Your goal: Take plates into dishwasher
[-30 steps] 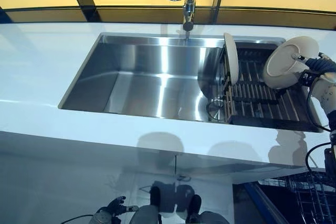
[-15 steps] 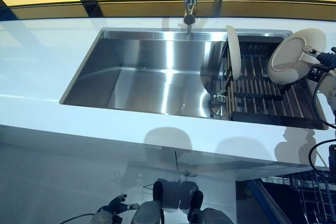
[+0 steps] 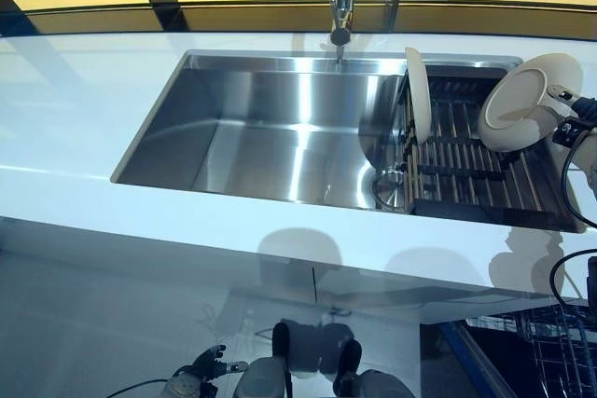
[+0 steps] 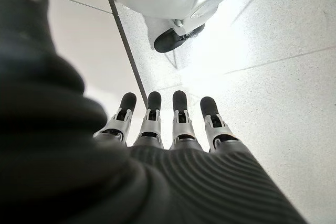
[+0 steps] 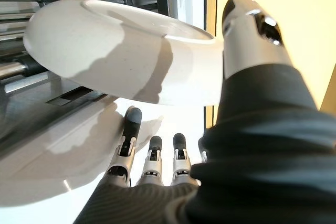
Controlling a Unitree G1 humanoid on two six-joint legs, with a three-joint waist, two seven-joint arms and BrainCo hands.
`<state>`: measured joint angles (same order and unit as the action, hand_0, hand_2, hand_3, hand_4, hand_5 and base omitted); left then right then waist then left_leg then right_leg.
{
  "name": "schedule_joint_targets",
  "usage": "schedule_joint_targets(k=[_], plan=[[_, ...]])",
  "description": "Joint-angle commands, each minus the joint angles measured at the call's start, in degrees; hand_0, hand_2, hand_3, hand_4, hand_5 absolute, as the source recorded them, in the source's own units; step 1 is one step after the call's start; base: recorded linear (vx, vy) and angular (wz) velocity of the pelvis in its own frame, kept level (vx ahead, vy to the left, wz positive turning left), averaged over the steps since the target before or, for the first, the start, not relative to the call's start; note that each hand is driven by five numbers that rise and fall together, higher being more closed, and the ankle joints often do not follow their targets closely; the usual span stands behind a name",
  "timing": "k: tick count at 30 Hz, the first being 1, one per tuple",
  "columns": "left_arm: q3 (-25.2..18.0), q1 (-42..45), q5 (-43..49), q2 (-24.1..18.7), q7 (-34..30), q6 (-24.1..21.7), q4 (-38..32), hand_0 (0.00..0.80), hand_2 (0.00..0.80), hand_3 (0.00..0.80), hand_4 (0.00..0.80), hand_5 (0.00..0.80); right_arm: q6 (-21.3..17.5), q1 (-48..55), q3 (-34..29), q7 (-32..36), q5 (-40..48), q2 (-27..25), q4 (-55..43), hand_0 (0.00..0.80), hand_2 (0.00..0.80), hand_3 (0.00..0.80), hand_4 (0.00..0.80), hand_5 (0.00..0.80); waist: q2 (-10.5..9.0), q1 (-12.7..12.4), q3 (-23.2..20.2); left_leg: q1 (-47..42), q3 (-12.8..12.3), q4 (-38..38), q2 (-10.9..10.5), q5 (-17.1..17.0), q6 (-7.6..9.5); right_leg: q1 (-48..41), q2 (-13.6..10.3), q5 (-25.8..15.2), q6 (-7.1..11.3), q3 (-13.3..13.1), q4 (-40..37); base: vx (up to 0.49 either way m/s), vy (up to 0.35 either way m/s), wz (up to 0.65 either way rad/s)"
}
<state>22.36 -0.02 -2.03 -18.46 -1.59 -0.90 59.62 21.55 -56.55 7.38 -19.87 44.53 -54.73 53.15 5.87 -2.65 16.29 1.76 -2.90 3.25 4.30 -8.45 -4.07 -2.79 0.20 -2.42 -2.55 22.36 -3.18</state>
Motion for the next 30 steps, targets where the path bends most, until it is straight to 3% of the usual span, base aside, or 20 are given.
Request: schedule_joint_targets(k=[1, 15, 30], plan=[[2.87, 1.08, -1.18, -1.54, -0.05, -0.19, -0.54, 0.0, 0.0, 0.0, 0.0, 0.0, -1.85, -4.08, 2.09, -0.16, -0.34, -1.8, -0.64, 0.0, 0.0, 0.0, 0.0, 0.0, -5.39, -1.51, 0.58, -1.41, -4.19, -4.42, -3.16, 11.24, 1.05, 1.45, -2.21, 11.66, -0.48, -2.52, 7.62, 0.0, 0.0, 0.0], [1.94, 1.58, -1.05, -1.98, -0.21, -0.18, -0.42, 0.0, 0.0, 0.0, 0.0, 0.0, -2.38, -1.7, -0.14, 3.25, 5.04, -0.88, -0.15, 0.0, 0.0, 0.0, 0.0, 0.0, -5.53, -0.77, 0.52, -1.38, -5.64, -4.41, -2.9, 11.48, 1.4, 1.84, -1.8, 11.12, -0.24, -4.04, 7.11, 0.0, 0.0, 0.0], [1.74, 1.94, -0.67, -2.26, -0.48, -0.14, -1.07, 0.0, 0.0, 0.0, 0.0, 0.0, -2.42, -1.92, -0.16, 6.25, 4.08, -1.03, 0.96, 0.0, 0.0, 0.0, 0.0, 0.0, -5.14, -0.04, 0.85, -1.02, -7.02, -4.77, -2.59, 11.86, 1.68, 2.92, -1.46, 11.0, -0.3, -5.85, 7.8, 0.003, -0.004, -0.05]])
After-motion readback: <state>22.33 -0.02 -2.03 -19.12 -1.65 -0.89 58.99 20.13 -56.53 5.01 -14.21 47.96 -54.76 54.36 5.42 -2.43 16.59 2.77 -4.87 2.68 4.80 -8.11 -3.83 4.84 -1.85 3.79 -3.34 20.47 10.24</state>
